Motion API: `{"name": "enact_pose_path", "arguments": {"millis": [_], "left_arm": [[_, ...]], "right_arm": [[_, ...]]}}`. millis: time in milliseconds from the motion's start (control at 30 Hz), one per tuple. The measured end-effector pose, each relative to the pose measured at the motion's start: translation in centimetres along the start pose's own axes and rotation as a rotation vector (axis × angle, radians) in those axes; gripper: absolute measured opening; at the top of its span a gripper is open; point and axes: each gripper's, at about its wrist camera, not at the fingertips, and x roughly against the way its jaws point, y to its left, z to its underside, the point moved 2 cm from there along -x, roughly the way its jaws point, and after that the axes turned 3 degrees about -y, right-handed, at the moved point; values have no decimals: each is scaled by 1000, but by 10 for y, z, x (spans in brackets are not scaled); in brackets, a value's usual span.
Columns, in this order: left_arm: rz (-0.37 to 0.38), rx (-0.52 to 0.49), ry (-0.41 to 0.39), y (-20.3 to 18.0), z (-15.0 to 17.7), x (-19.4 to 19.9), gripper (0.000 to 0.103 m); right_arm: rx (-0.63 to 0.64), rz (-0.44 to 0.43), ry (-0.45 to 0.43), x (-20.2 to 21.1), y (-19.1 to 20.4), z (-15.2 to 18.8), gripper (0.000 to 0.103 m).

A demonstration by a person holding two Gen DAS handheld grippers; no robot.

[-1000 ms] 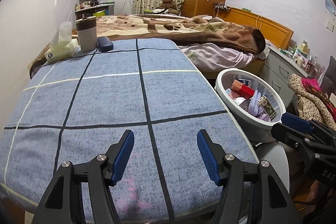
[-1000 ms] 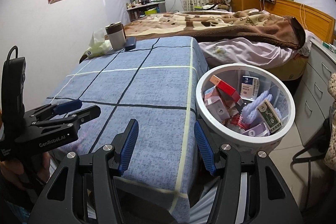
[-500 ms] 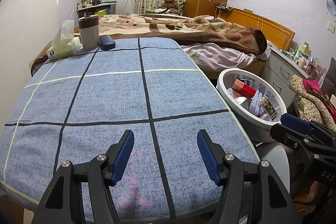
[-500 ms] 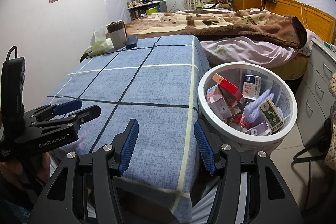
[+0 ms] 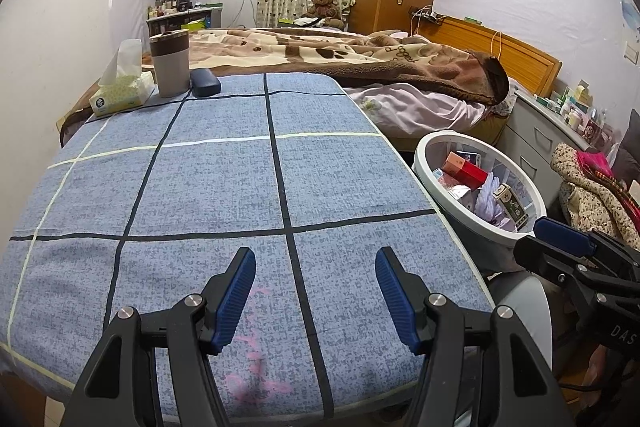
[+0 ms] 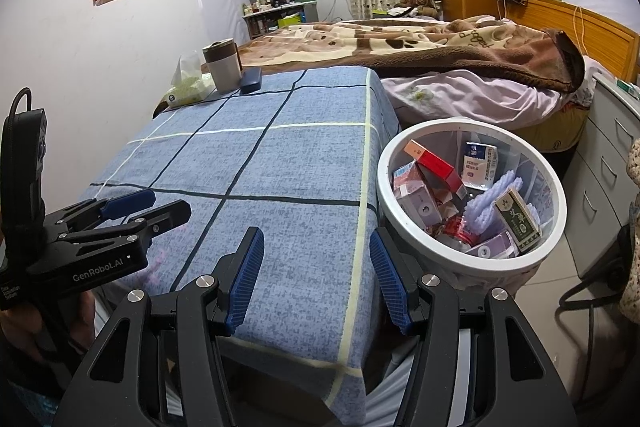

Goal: Collect trash

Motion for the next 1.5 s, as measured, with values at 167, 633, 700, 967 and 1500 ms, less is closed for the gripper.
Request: {"name": "enact_pose_path", "arguments": {"millis": [167, 633, 700, 967, 1500], "left_arm": [[-3, 2, -2, 2, -1, 1, 62], [-9, 2, -3, 3, -1, 2, 62], [-10, 1, -3, 3, -1, 1, 62], [-12, 1, -3, 4, -2, 2, 62], [-22, 6, 2, 7, 1, 1, 62]], "right_arm": [[0, 0, 1, 0, 0, 0, 57], [0, -1, 2, 0, 0, 0, 57], [0, -1, 2, 0, 0, 0, 57], [0, -1, 3, 0, 0, 0, 57], [-2, 2, 8, -4, -1, 1, 57]]}}
